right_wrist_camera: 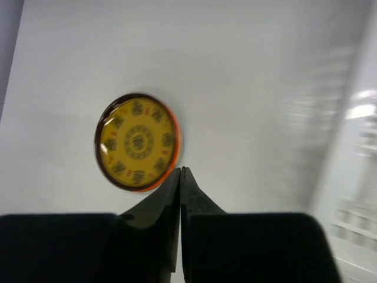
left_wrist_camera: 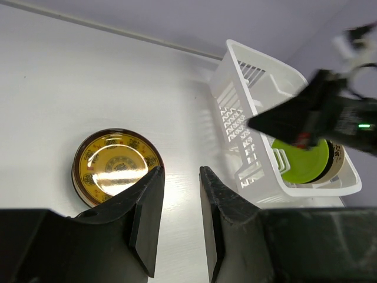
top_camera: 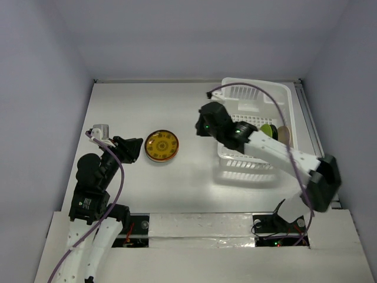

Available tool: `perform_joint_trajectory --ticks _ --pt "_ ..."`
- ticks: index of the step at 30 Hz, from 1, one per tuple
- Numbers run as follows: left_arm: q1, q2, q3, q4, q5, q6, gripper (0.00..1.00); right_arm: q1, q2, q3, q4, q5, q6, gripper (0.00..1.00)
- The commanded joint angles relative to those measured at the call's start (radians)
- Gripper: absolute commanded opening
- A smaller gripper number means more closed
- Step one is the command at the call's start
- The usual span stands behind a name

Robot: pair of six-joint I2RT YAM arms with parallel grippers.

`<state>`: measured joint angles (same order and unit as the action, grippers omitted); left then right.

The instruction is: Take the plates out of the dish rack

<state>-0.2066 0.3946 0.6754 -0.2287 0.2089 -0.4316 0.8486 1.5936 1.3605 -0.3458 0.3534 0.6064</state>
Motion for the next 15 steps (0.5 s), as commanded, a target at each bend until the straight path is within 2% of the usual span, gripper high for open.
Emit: perform_joint_trajectory --ticks 1,2,7,9,10,11,13,15 --pt "0.006 -0.008 0.007 0.04 0.006 -0.001 0.27 -0.046 -0.209 -0.099 -0.145 0.267 0.009 0.0" --pt "0.006 -0.011 0.007 0.042 0.007 -0.002 0.27 -0.068 -0.301 -0.166 -0.171 0.28 0.015 0.0" --pt "0.006 -0.014 0.006 0.043 0.015 -0.001 0.27 -0.268 -0.52 -0.308 -0.321 0.349 0.021 0.01" --pt "0.006 -0.011 0.006 0.045 0.014 -0.001 0.27 -0.316 -0.559 -0.323 -0.36 0.358 0.01 0.1" --pt "0.006 -0.01 0.006 0.046 0.015 -0.001 0.27 -0.356 -0.56 -0.321 -0.393 0.348 -0.009 0.24" --pt "0.006 -0.01 0.006 0.045 0.018 -0.001 0.27 -0.37 -0.555 -0.316 -0.415 0.348 -0.01 0.3" --pt "0.006 -0.008 0.006 0.046 0.018 0.001 0.27 -0.393 -0.531 -0.304 -0.453 0.352 -0.019 0.38" --pt "0.006 -0.005 0.006 0.045 0.02 0.001 0.28 -0.428 -0.511 -0.294 -0.467 0.345 -0.031 0.38"
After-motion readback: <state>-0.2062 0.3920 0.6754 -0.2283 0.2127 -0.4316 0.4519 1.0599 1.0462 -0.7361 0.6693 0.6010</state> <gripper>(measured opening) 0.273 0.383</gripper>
